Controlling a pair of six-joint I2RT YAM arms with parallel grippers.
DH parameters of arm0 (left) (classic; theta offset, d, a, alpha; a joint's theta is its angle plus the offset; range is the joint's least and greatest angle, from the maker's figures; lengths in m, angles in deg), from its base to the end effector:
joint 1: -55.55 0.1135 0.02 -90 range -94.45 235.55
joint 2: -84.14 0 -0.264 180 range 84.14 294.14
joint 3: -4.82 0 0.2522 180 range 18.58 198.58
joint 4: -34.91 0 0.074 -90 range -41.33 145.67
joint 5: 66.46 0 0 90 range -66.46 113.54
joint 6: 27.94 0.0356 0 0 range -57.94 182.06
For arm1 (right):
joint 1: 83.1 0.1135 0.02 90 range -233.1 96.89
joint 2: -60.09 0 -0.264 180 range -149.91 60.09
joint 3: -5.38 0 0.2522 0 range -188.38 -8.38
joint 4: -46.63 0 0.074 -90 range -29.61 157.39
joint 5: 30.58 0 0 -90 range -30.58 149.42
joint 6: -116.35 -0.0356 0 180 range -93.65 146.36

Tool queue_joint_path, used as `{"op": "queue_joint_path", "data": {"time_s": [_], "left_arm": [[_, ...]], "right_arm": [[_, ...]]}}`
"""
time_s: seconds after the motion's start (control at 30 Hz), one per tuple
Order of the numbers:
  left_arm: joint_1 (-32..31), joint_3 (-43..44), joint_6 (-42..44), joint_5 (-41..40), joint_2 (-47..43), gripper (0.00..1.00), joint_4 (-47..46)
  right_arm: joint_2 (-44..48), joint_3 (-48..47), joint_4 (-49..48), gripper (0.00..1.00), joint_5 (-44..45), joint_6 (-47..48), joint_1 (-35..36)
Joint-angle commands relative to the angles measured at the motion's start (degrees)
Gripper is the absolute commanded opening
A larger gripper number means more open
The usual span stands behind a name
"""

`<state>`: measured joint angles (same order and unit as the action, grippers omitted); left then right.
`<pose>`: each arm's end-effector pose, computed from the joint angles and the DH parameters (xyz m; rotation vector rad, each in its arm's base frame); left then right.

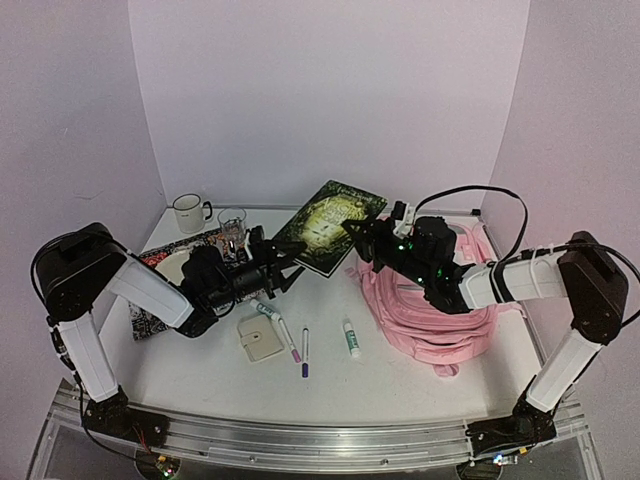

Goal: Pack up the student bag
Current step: Pass from the right arm to the left

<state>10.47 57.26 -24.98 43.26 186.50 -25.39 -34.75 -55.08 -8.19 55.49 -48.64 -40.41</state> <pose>0.2349 -0.2525 0.1978 -0.2869 1.7715 -2.0504 0.2578 0.2412 0.2724 0.3315 1.3999 1.7959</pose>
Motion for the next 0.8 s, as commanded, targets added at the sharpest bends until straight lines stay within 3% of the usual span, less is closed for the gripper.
{"op": "queue_joint_path", "data": {"time_s": [0.0,0.03,0.17,0.3,0.4,0.6,0.77], "left_arm": [[-0.17,2.79,-0.25,0.8,1.04,0.47,-7.81],[-0.18,3.14,-0.21,1.22,1.28,0.45,-7.88],[-0.18,2.87,-0.15,1.33,1.23,0.19,-8.21],[0.18,1.08,0.47,0.67,0.27,0.0,-8.3],[1.37,-0.52,0.62,0.78,-0.08,0.0,-8.31],[5.09,-4.98,1.5,0.68,-1.56,0.0,-8.32],[6.84,-6.41,2.29,2.61,-1.43,0.0,-8.26]], "right_arm": [[-0.33,-3.45,-15.73,0.0,-3.98,0.05,0.23],[-0.64,-3.16,-16.47,0.0,-3.82,-0.35,0.28],[-0.69,-2.59,-16.66,0.01,-3.43,1.14,0.24],[0.68,-3.09,-11.24,0.15,-4.81,5.84,0.1],[3.08,-4.37,-0.05,0.3,-5.8,11.86,-0.57],[7.43,-5.42,23.92,0.5,-10.38,22.84,-5.9],[10.87,-9.02,50.71,0.66,-5.7,34.63,-9.39]]}}
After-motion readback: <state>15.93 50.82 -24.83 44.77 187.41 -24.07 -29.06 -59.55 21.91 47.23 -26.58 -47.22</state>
